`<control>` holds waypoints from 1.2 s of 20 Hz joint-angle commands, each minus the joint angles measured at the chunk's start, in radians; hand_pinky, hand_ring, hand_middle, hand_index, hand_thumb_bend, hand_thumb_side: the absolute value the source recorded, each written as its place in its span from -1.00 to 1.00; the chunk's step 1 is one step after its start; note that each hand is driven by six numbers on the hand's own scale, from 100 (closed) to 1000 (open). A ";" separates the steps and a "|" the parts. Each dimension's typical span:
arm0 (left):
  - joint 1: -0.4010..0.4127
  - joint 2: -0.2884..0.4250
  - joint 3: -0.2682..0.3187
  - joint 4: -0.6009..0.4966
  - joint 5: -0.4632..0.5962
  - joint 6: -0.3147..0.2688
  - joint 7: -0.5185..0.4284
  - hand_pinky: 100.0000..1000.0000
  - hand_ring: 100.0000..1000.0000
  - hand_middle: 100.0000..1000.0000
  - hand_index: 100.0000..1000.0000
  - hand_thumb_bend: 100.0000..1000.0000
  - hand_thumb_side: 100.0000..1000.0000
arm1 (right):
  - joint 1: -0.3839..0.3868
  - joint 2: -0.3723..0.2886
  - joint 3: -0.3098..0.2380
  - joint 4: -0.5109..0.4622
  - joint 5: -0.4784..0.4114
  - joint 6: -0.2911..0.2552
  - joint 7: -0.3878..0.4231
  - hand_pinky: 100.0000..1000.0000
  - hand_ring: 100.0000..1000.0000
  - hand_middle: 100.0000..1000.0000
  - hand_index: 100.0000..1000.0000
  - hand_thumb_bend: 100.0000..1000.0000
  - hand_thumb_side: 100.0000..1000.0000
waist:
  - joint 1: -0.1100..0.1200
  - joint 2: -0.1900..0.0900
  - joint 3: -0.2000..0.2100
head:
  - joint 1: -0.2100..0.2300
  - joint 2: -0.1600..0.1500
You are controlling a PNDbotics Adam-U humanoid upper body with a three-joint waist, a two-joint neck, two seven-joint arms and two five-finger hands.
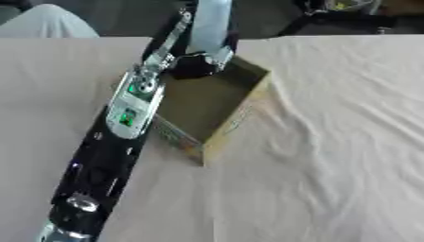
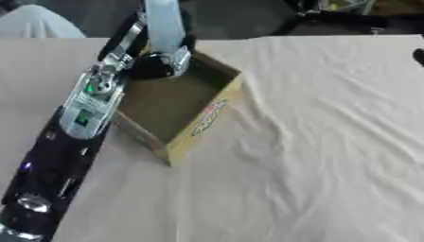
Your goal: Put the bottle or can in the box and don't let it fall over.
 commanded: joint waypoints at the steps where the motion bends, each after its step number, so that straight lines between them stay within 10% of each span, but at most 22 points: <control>1: -0.026 -0.001 0.014 0.023 -0.050 -0.025 0.020 0.71 0.22 0.28 -0.97 -1.00 -0.52 | -0.017 -0.010 -0.006 -0.023 -0.012 0.003 0.002 1.00 1.00 0.95 1.00 -1.00 -0.18 | -0.001 -0.013 -0.005 | 0.003 -0.010; 9: -0.021 -0.006 0.026 0.087 -0.010 0.030 0.004 0.78 0.40 0.48 -0.87 -1.00 0.08 | -0.022 -0.011 -0.008 -0.023 -0.018 0.006 -0.001 1.00 1.00 0.95 1.00 -1.00 -0.18 | 0.003 -0.013 -0.006 | -0.003 -0.012; 14: -0.017 -0.003 0.029 0.097 0.006 0.087 0.005 0.94 0.78 0.98 -0.41 -1.00 -0.39 | -0.020 -0.011 -0.008 -0.023 -0.017 0.006 0.000 1.00 1.00 0.95 1.00 -1.00 -0.18 | 0.002 -0.012 -0.005 | -0.005 -0.016; 20: -0.017 0.002 0.020 0.093 -0.068 0.080 -0.024 1.00 1.00 1.00 0.24 -1.00 -0.97 | -0.018 -0.012 -0.007 -0.023 -0.013 0.006 0.002 1.00 1.00 0.95 1.00 -1.00 -0.18 | 0.003 -0.013 -0.002 | -0.007 -0.013; 22: -0.017 0.002 0.021 0.091 -0.098 0.064 -0.033 1.00 1.00 1.00 0.42 -1.00 -0.66 | -0.018 -0.012 -0.007 -0.023 -0.014 0.006 0.002 1.00 1.00 0.95 1.00 -1.00 -0.18 | 0.003 -0.014 -0.002 | -0.007 -0.014; 24: -0.016 0.003 0.022 0.091 -0.129 0.052 -0.039 1.00 1.00 1.00 0.56 -0.59 -0.30 | -0.017 -0.012 -0.006 -0.023 -0.014 0.007 0.002 1.00 1.00 0.95 1.00 -1.00 -0.18 | 0.004 -0.015 -0.002 | -0.008 -0.014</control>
